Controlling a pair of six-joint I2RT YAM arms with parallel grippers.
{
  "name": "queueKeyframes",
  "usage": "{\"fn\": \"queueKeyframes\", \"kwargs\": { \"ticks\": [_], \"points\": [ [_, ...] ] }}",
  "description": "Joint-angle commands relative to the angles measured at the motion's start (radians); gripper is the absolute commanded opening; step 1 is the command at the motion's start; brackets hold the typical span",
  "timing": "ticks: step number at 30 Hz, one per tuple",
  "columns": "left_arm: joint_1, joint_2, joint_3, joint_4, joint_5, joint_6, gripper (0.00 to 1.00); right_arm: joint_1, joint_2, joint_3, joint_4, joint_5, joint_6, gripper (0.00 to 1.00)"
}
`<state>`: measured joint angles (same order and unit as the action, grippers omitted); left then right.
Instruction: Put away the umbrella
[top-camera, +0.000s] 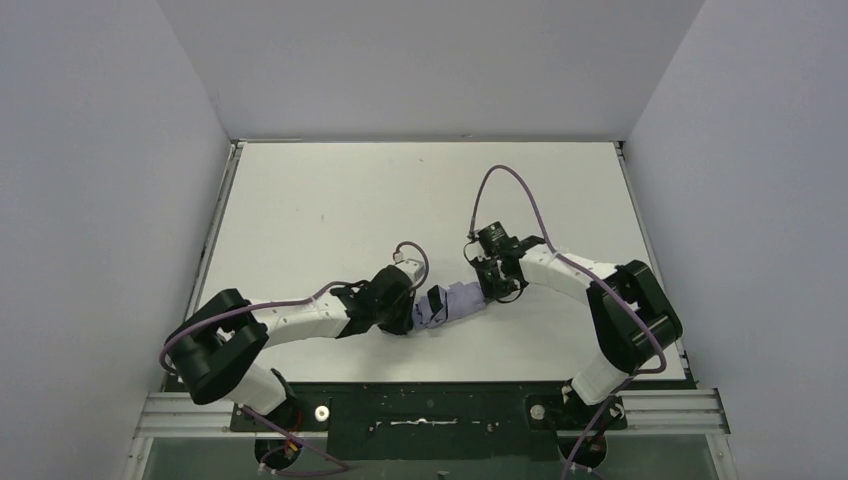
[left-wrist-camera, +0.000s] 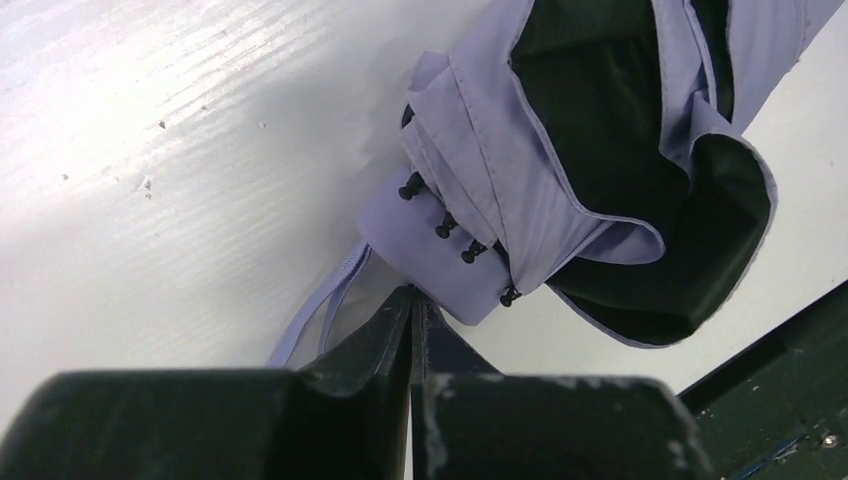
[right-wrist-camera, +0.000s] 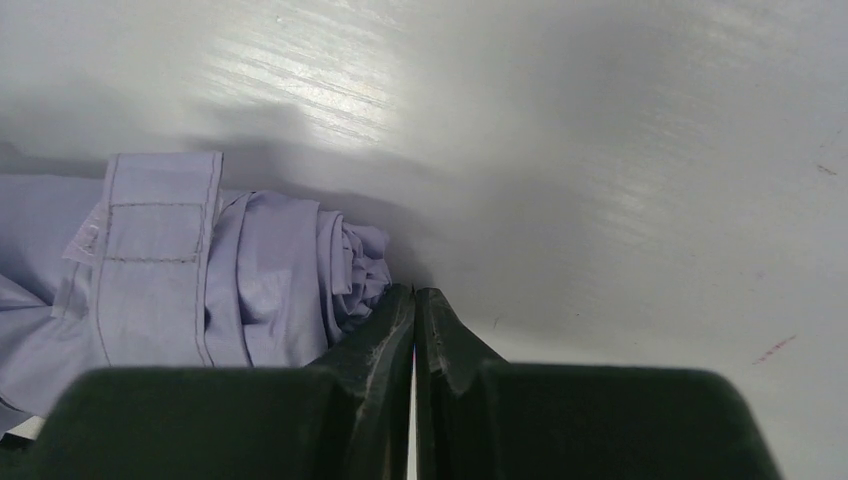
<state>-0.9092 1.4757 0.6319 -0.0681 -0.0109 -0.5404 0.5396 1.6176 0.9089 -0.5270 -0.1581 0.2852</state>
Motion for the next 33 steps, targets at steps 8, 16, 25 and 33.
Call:
{"fn": "queueKeyframes", "kwargs": {
  "ticks": [8, 16, 25, 33],
  "points": [
    [0.098, 0.131, 0.216, -0.037, 0.066, 0.167, 0.00, 0.099, -0.057, 0.045, 0.051, 0.006, 0.167, 0.09],
    [0.293, -0.152, 0.192, -0.220, 0.078, 0.202, 0.14, -0.039, -0.413, 0.032, -0.069, 0.390, 0.155, 0.30],
    [0.406, -0.619, 0.155, -0.451, -0.071, 0.179, 0.44, -0.046, -0.764, 0.022, -0.053, 0.437, 0.049, 0.51],
    [0.406, -0.892, 0.111, -0.650, -0.193, 0.141, 0.73, -0.046, -0.949, -0.016, -0.109, 0.458, 0.084, 0.87]
  ]
}}
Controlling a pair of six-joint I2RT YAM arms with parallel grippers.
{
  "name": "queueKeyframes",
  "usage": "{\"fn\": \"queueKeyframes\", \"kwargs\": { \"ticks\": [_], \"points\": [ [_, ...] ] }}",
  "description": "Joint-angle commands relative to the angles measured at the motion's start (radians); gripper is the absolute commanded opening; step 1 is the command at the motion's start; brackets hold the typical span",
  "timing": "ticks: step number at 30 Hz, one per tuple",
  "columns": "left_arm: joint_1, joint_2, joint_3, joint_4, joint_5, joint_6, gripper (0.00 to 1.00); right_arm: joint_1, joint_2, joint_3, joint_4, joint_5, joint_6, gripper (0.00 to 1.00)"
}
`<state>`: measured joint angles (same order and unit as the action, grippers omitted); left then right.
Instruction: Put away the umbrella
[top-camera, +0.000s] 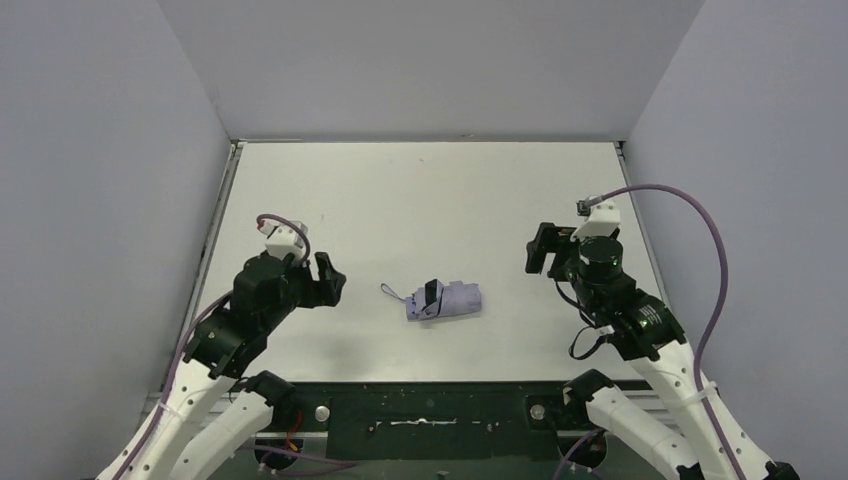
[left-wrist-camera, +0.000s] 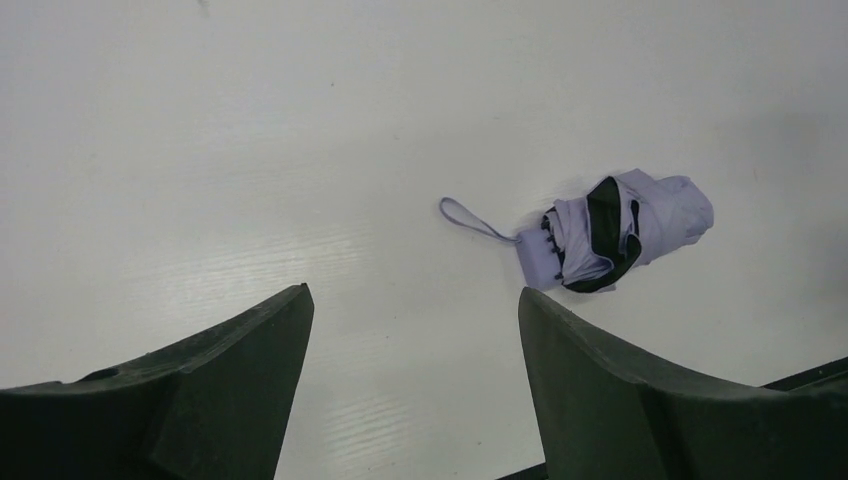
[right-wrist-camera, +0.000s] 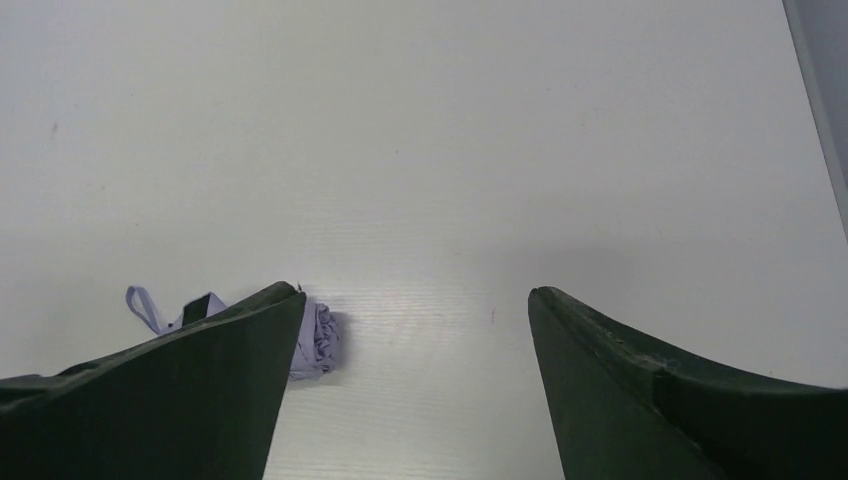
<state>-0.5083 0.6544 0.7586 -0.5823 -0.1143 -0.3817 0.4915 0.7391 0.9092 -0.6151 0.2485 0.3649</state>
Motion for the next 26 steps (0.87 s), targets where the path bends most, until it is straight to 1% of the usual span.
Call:
{"fn": "queueKeyframes", "kwargs": {
  "ticks": [1, 2, 8, 12, 16, 21, 26],
  "points": [
    [0.005, -0.088, -0.017, -0.161, -0.107, -0.021, 0.74, 0.002, -0.093, -0.025, -0.025, 0.060, 0.009, 0.94],
    [0.005, -0.104, -0.020, -0.181, -0.124, -0.029, 0.75, 0.002, -0.122, -0.033, -0.027, 0.074, 0.015, 0.99],
    [0.001, -0.181, -0.014, -0.200, -0.157, -0.056, 0.80, 0.002, -0.245, -0.060, -0.050, 0.124, 0.011, 1.00],
    [0.001, -0.228, -0.028, -0.197, -0.174, -0.061, 0.84, 0.002, -0.265, -0.048, -0.089, 0.116, -0.046, 1.00],
    [-0.001, -0.272, -0.048, -0.178, -0.171, -0.060, 0.85, 0.002, -0.293, -0.048, -0.096, 0.120, -0.084, 1.00],
    [-0.005, -0.282, -0.047, -0.185, -0.189, -0.060, 0.86, 0.003, -0.325, -0.082, -0.058, 0.136, -0.097, 1.00],
    [-0.022, -0.278, -0.034, -0.205, -0.224, -0.058, 0.89, 0.001, -0.313, -0.086, -0.062, 0.117, -0.093, 1.00]
  ]
}}
